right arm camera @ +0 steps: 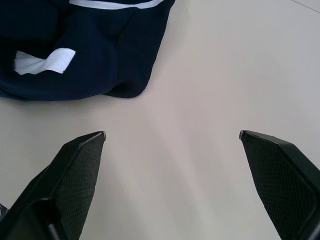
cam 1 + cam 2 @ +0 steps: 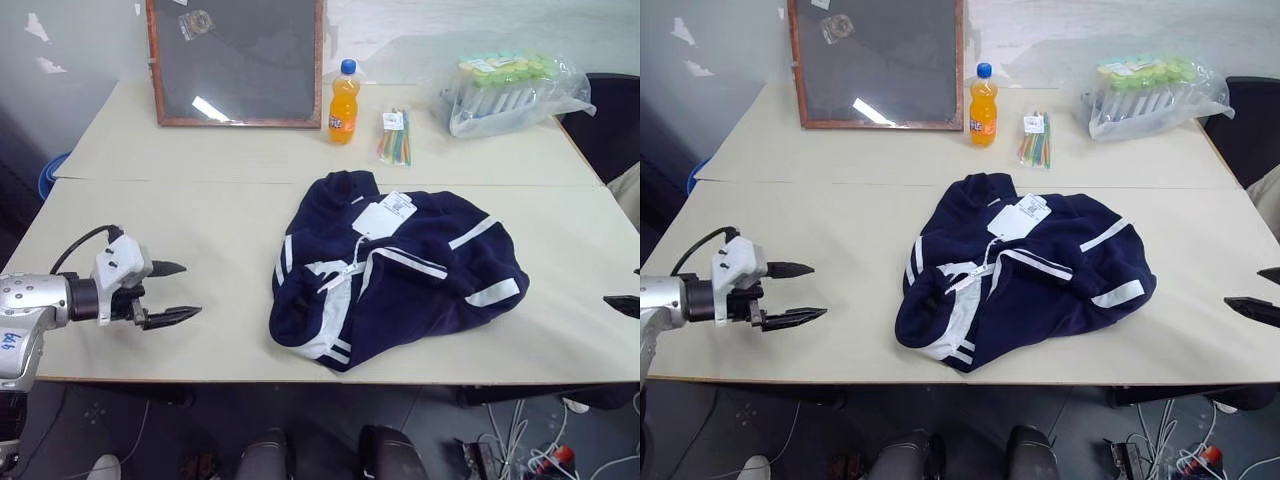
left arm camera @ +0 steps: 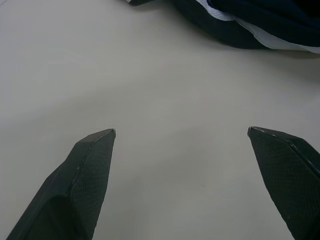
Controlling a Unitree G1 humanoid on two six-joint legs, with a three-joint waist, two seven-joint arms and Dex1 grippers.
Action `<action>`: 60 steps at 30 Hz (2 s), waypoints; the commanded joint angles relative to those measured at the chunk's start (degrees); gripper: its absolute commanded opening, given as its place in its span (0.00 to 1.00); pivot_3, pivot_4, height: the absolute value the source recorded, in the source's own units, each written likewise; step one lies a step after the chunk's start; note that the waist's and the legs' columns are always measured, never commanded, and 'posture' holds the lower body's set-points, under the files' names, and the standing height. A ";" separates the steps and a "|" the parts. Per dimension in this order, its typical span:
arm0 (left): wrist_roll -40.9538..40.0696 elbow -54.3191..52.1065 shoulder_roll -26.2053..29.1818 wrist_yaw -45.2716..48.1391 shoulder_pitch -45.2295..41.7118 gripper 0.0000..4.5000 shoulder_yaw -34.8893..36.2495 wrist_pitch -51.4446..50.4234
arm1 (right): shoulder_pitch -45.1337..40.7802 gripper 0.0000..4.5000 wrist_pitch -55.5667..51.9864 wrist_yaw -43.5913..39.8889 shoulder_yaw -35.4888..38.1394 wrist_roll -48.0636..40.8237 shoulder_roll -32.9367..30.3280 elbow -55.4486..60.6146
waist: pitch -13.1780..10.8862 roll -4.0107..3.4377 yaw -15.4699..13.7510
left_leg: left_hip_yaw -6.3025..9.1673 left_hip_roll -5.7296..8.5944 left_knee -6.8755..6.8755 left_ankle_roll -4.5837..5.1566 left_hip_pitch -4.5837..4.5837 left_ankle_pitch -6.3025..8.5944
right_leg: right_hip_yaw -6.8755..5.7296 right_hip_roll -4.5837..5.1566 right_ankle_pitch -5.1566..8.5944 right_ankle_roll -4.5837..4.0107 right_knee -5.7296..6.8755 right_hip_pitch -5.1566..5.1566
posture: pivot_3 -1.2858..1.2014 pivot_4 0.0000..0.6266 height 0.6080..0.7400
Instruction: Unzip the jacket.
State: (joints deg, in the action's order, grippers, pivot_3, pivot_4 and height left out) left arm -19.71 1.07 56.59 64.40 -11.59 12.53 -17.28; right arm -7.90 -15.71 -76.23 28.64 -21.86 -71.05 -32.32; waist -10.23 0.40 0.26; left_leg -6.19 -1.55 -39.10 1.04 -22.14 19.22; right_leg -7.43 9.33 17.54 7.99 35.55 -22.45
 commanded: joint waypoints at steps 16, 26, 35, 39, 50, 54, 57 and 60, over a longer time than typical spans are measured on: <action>-0.11 -0.63 0.36 0.00 -1.54 0.99 -0.17 -1.48 | -0.94 1.00 4.23 3.48 -1.28 2.44 1.56 -0.15 | 0.00 -0.01 -0.06 | -0.03 0.00 -0.01 0.00 0.00 0.00 | 0.04 0.00 0.00 0.00 0.01 -0.01 | 0.52 0.24 1.00; -3.21 -3.37 -0.34 1.59 -2.18 0.99 -0.18 -5.28 | -0.54 1.00 2.55 2.95 -0.26 1.39 1.19 0.91 | 0.00 -0.01 -0.07 | -0.03 0.00 -0.01 0.00 0.00 0.00 | 0.04 -0.01 0.00 0.00 0.01 -0.01 | 0.52 0.24 1.00; -10.97 -17.03 -1.51 3.86 -6.45 0.99 -4.99 -13.50 | 0.42 1.00 9.47 2.72 -3.30 5.36 0.56 6.80 | 0.00 -0.02 -0.16 | -0.02 0.00 -0.05 0.00 0.00 0.00 | 0.08 0.00 0.00 0.00 0.04 0.00 | 0.52 0.24 1.00; -6.95 -19.92 -5.35 4.21 -12.67 0.99 -14.45 -11.18 | 1.52 1.00 23.87 4.31 -9.04 13.50 -0.03 8.08 | 0.00 -0.02 -0.37 | -0.03 0.22 -0.08 0.00 0.01 0.00 | 0.07 -0.02 0.00 0.00 0.05 0.02 | 0.52 0.24 1.00; 6.27 -11.76 -18.36 11.35 -26.12 0.99 -36.77 0.49 | -12.91 1.00 40.32 6.53 -24.15 23.62 2.81 2.55 | 0.02 -0.06 -0.19 | -0.01 0.31 -0.11 -0.01 0.00 -0.01 | 0.06 -0.04 0.00 0.01 0.07 0.01 | 0.52 0.24 1.00; 8.25 -9.53 -21.21 14.55 -27.81 0.99 -40.92 1.77 | -17.32 1.00 42.71 6.98 -27.70 25.68 4.07 0.10 | 0.02 -0.05 -0.29 | 0.01 0.32 -0.16 0.00 -0.06 -0.01 | 0.04 -0.03 0.00 0.01 0.05 0.00 | 0.52 0.24 1.00; 9.67 -7.28 -24.21 14.78 -29.29 0.99 -42.96 1.89 | -19.88 1.00 43.07 7.11 -29.48 26.16 5.18 -0.80 | 0.02 -0.06 -0.42 | 0.04 0.33 -0.20 0.00 -0.08 -0.01 | 0.02 -0.02 0.00 0.01 0.06 0.01 | 0.52 0.24 1.00; 11.18 -6.18 -25.98 15.24 -30.20 0.99 -44.64 1.67 | -20.97 1.00 43.08 6.89 -30.46 26.06 5.74 -0.88 | 0.02 -0.05 -0.45 | 0.11 0.33 -0.26 0.01 -0.11 0.00 | -0.03 -0.02 0.00 0.01 0.06 0.05 | 0.52 0.24 1.00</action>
State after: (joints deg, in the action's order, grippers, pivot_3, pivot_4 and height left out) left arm -9.47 -5.09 30.77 79.10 -40.79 -31.30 -16.09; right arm -28.26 27.04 -69.40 -2.16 4.42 -64.94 -33.11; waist -10.21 0.34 -0.19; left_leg -6.06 -1.23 -39.38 1.05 -22.27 19.21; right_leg -7.49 9.31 17.54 8.00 35.62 -22.41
